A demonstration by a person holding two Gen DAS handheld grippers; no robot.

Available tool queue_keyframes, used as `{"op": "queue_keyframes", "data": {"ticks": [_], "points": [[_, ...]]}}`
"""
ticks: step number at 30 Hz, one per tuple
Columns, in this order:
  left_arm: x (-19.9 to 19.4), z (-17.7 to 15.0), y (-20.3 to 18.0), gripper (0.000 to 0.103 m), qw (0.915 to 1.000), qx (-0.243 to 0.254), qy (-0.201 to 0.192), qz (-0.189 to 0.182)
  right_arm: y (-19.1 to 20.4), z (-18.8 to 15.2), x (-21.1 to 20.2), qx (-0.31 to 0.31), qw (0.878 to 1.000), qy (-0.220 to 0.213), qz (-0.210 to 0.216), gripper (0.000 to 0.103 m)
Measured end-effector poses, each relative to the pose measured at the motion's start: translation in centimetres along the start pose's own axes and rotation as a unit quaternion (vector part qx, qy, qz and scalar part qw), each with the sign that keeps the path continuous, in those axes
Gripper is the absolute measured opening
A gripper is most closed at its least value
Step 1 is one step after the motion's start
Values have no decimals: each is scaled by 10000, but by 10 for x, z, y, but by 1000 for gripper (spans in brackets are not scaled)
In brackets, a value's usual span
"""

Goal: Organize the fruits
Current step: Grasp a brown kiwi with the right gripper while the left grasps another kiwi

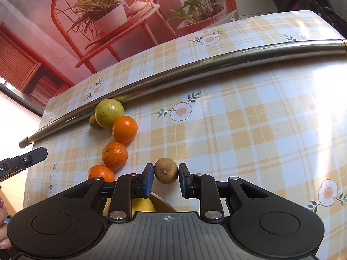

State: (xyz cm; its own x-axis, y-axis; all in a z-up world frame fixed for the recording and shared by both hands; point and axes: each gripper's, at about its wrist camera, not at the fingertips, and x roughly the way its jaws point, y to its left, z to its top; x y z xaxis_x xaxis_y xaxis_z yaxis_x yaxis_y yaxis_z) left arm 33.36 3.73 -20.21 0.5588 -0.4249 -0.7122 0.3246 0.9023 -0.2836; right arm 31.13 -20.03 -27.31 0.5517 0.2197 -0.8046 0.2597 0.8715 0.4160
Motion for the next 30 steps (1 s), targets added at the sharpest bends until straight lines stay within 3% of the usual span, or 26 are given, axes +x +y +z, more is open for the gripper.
{"op": "queue_keyframes", "data": {"ticks": [4, 11, 19, 30], "points": [[11, 5, -19, 35, 9968, 732, -292, 101, -7, -1, -9, 45, 9997, -238, -4, 23], [48, -3, -42, 35, 9857, 1675, -101, 169, -14, -3, -17, 109, 9991, -396, 85, 23], [73, -7, -43, 35, 9827, 1830, 90, 253, -21, -6, -20, 194, 9986, -469, 169, 23], [89, -8, -43, 34, 9852, 1670, 179, 335, -29, -9, -18, 295, 9983, -445, 219, 23]]}}
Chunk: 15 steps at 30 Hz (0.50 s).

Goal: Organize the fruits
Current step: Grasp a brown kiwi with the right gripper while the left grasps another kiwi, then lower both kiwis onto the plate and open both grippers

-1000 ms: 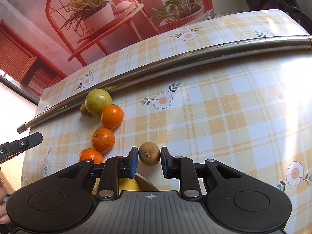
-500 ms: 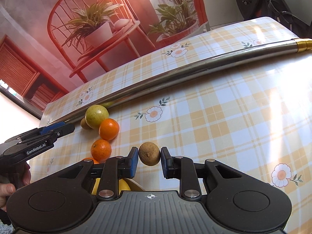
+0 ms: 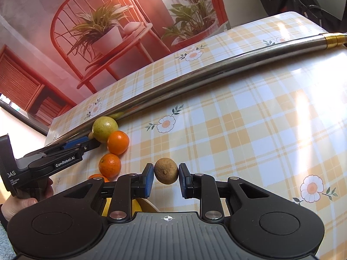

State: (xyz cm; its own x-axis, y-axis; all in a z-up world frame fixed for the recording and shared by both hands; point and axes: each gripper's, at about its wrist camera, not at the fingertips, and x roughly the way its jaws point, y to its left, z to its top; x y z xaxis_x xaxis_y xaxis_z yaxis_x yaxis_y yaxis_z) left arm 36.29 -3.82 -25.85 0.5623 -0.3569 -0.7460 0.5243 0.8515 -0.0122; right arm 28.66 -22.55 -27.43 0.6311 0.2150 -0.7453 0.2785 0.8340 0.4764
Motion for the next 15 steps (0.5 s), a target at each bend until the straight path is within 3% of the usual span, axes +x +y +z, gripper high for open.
{"op": "queue_keyframes", "data": {"ticks": [3, 15], "points": [[1, 0, -1, 28, 10000, -18, 1, -29, 0, -1, 0, -19, 10000, 2, -7, 23], [-18, -6, -5, 28, 9999, -14, -105, -59, 3, -9, -5, -83, 9999, -21, 60, 23]]}}
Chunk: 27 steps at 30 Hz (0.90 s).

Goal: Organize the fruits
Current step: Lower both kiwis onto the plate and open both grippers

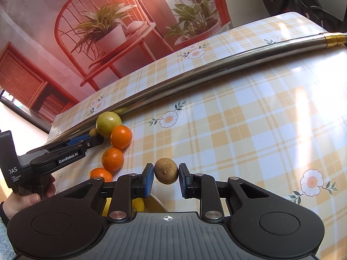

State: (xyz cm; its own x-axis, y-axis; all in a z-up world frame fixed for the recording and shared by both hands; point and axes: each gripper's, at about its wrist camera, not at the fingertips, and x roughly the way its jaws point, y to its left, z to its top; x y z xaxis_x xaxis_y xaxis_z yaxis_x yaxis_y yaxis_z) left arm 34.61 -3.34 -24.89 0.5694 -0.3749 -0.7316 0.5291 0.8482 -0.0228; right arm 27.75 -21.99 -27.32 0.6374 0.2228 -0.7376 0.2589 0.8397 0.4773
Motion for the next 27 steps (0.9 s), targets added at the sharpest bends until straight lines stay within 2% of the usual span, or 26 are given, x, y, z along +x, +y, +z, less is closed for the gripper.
{"op": "queue_keyframes", "data": {"ticks": [9, 18, 27], "points": [[-45, -15, -11, 28, 9995, 138, -15, -277, 18, -9, -23, -366, 9992, -147, 69, 23], [-97, -45, -26, 28, 9979, 168, -96, -618, 29, -24, -46, -513, 9982, -241, 175, 23], [-117, -73, -50, 28, 9958, 297, 41, -861, 35, -45, -66, -627, 9975, -245, 226, 23]]}}
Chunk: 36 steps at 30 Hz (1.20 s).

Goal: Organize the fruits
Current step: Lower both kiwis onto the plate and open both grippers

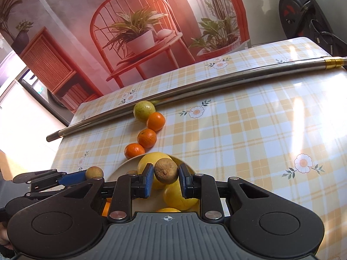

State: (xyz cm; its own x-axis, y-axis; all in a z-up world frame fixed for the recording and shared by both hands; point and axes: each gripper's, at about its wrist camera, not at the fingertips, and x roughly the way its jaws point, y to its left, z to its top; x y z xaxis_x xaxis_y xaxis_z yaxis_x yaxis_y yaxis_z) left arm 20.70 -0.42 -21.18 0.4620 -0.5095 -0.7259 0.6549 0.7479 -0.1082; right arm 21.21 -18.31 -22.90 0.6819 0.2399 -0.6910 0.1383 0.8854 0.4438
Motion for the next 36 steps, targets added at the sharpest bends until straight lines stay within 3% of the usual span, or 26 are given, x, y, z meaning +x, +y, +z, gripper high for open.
{"op": "queue_keyframes", "data": {"ticks": [8, 18, 36], "points": [[2, -29, -20, 28, 9981, 238, 370, -430, -1, -14, -8, 9, 9999, 88, -98, 23], [10, -47, -22, 28, 9969, 293, 607, -410, -8, -24, -5, 49, 9993, 255, -252, 23], [12, -44, -19, 29, 9960, 177, 769, -407, -27, -30, 3, 380, 9976, 469, -353, 26]]}}
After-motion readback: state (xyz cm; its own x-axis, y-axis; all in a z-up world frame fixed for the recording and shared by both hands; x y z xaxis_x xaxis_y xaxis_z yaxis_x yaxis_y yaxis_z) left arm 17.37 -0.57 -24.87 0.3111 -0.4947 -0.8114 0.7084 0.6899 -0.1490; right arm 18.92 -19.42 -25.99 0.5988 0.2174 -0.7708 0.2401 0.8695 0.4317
